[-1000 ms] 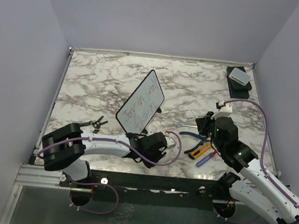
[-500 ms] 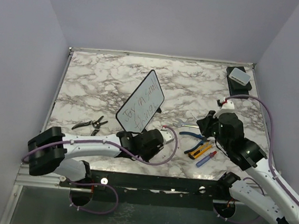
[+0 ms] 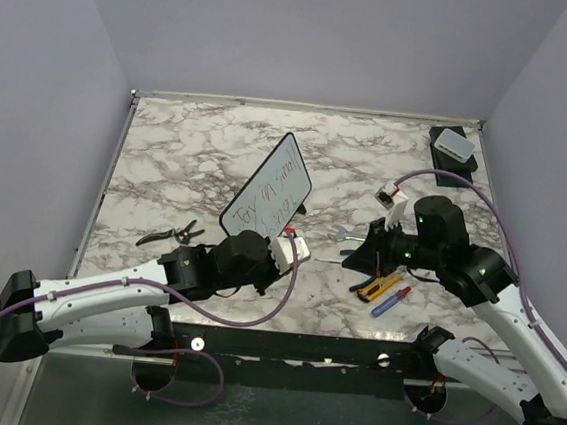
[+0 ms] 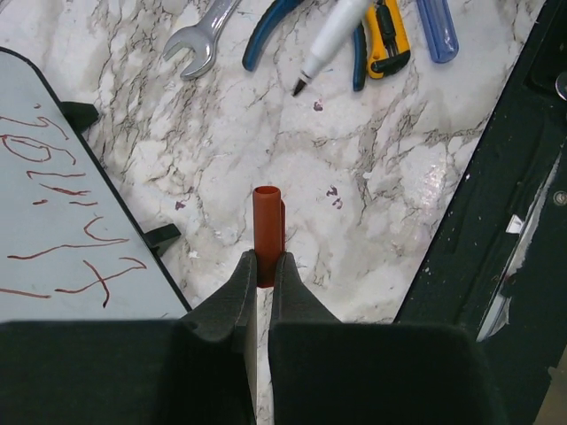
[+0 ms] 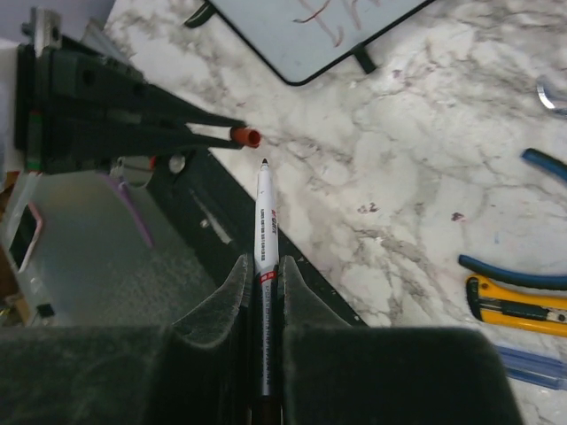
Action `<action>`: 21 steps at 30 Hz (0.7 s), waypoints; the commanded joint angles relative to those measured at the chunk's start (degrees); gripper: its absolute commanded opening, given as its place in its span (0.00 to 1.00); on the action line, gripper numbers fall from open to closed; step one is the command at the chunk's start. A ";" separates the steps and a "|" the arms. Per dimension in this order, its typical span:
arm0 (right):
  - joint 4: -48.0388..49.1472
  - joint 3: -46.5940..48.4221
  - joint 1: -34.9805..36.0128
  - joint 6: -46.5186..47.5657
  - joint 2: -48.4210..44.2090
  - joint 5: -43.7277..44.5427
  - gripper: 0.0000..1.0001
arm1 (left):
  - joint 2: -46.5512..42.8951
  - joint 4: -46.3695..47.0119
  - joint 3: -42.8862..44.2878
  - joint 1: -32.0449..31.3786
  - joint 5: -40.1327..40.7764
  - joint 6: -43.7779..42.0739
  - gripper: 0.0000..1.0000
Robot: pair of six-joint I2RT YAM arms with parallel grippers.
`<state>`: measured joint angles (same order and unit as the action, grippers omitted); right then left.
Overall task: Write a sentence on the whiteboard
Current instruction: Close the whiteboard marker at the center of the board.
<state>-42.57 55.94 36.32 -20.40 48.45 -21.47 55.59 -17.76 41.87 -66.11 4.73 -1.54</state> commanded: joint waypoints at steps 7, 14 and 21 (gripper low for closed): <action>-8.91 7.10 -0.02 1.63 1.61 -17.06 0.01 | -8.65 1.33 -3.53 -2.80 -6.91 -4.54 0.00; -10.15 7.33 -0.02 2.13 4.56 -23.95 0.01 | -11.28 1.87 -4.22 -3.77 -11.93 -4.54 0.00; -10.68 7.43 -0.02 2.87 5.83 -23.98 0.01 | -10.42 2.29 -4.07 -4.43 -14.18 -4.40 0.00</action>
<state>-51.16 62.50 36.32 -18.63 53.98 -42.96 44.91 -16.73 38.37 -69.91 -6.26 -5.34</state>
